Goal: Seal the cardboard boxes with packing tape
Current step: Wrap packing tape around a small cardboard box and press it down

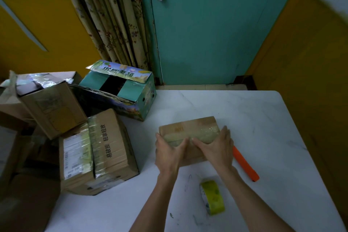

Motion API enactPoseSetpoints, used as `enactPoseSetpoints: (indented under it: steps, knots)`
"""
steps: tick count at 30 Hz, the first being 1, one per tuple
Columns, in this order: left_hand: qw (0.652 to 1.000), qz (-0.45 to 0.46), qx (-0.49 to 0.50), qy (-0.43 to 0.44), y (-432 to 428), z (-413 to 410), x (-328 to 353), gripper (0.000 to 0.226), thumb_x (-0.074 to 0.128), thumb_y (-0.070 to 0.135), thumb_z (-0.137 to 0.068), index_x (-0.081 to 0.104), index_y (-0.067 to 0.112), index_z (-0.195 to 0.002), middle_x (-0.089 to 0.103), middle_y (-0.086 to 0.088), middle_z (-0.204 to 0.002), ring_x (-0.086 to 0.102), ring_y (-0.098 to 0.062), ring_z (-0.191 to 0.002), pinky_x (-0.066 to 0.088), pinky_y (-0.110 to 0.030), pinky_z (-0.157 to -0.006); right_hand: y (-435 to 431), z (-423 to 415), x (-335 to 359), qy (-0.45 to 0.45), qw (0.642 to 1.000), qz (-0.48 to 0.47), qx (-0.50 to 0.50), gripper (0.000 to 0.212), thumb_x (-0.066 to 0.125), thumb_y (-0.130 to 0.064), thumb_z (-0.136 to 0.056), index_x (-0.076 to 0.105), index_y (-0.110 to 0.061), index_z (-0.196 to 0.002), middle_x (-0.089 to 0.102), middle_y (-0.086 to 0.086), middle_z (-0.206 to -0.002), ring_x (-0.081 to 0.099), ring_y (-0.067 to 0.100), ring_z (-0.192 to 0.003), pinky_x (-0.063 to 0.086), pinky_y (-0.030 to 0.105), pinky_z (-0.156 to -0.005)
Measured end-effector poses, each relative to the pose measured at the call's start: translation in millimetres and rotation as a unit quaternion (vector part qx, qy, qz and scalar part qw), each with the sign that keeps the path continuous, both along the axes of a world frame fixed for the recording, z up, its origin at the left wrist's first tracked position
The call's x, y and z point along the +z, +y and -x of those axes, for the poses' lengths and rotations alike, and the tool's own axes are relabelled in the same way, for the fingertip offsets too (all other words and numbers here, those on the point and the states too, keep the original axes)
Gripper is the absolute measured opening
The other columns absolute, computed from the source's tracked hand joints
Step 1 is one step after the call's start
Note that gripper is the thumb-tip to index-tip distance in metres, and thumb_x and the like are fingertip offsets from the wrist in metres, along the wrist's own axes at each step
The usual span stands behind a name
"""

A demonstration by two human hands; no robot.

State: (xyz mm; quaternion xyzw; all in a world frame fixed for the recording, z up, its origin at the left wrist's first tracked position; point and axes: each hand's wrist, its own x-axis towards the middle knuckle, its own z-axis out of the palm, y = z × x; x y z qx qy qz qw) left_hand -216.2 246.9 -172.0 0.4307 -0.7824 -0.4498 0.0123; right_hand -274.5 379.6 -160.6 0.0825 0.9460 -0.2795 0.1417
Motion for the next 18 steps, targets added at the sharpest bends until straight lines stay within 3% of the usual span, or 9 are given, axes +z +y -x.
enactPoseSetpoints:
  steps: [2,4,7,10,14,18]
  knots:
    - [0.999,0.017,0.001,-0.034,3,6,0,0.114,0.068,0.083,-0.056,0.035,0.018,-0.143,0.055,-0.006,-0.135,0.060,-0.031,-0.118,0.055,-0.050,-0.091,3,8,0,-0.043,0.999,0.021,-0.008,0.144,0.069,-0.084,-0.056,0.004,-0.004,-0.156,0.032,0.020,-0.155,0.040,0.036,-0.138,0.042,0.044,-0.104]
    - [0.998,0.029,0.012,-0.045,3,11,1,0.105,0.072,0.080,-0.060,0.039,0.016,-0.136,0.055,-0.007,-0.132,0.060,-0.033,-0.115,0.054,-0.050,-0.090,0,9,-1,-0.044,0.999,0.006,-0.013,0.141,0.066,-0.088,-0.053,0.014,-0.004,-0.153,0.040,0.019,-0.147,0.047,0.036,-0.131,0.048,0.043,-0.096]
    - [0.997,0.024,0.021,-0.064,1,15,3,0.099,0.071,0.081,-0.062,0.039,0.015,-0.128,0.059,-0.008,-0.125,0.063,-0.033,-0.107,0.055,-0.048,-0.087,-5,10,0,-0.035,0.999,-0.006,-0.030,0.127,0.068,-0.088,-0.051,0.033,-0.002,-0.137,0.048,0.015,-0.133,0.055,0.035,-0.118,0.050,0.040,-0.083]
    - [0.998,0.013,0.033,-0.049,-1,16,2,0.086,0.070,0.080,-0.066,0.039,0.018,-0.118,0.062,-0.006,-0.118,0.065,-0.031,-0.101,0.055,-0.046,-0.086,-5,22,1,-0.064,0.997,-0.003,-0.036,0.119,0.071,-0.084,-0.054,0.032,-0.001,-0.131,0.048,0.014,-0.127,0.058,0.035,-0.111,0.048,0.036,-0.075]
    - [0.999,0.015,0.045,-0.021,-4,18,-4,0.068,0.065,0.074,-0.079,0.042,0.019,-0.112,0.065,-0.004,-0.109,0.067,-0.030,-0.096,0.056,-0.047,-0.084,-2,34,-3,-0.051,0.998,0.018,-0.034,0.098,0.070,-0.072,-0.071,0.036,-0.001,-0.127,0.054,0.017,-0.125,0.059,0.037,-0.110,0.043,0.033,-0.072]
    - [0.998,0.041,0.039,0.007,-3,13,-6,0.049,0.054,0.062,-0.095,0.044,0.017,-0.111,0.067,-0.003,-0.102,0.066,-0.028,-0.089,0.056,-0.044,-0.077,6,29,-7,0.012,1.000,0.005,-0.020,0.062,0.051,-0.054,-0.096,0.044,0.002,-0.119,0.064,0.023,-0.110,0.063,0.039,-0.099,0.038,0.032,-0.067]
